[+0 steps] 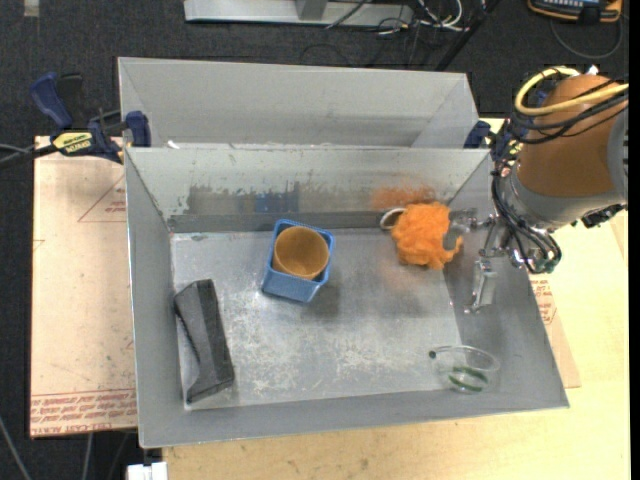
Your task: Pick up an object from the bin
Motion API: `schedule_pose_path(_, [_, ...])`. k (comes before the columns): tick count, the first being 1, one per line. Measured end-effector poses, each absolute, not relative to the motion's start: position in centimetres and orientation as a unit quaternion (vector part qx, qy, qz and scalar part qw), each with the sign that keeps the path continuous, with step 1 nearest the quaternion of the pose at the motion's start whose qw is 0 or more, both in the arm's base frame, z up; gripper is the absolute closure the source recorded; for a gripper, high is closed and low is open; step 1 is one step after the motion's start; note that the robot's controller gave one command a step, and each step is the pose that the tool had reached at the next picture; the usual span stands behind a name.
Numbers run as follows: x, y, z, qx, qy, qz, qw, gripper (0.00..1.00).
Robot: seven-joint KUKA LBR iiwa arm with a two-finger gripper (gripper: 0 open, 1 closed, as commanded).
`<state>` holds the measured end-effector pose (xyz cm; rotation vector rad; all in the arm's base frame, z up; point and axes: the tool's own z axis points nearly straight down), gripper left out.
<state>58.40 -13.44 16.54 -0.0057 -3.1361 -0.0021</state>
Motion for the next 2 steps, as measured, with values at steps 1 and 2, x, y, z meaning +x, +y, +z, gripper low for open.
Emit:
schedule_pose_path(1, [58.6,-13.4,17.0,0.000,-1.000,0.000,-0.001,0.00])
schedule_pose_path(2, [63.5,-12.6,10.1,-0.034,-0.999,0.000,-0.004,0.00])
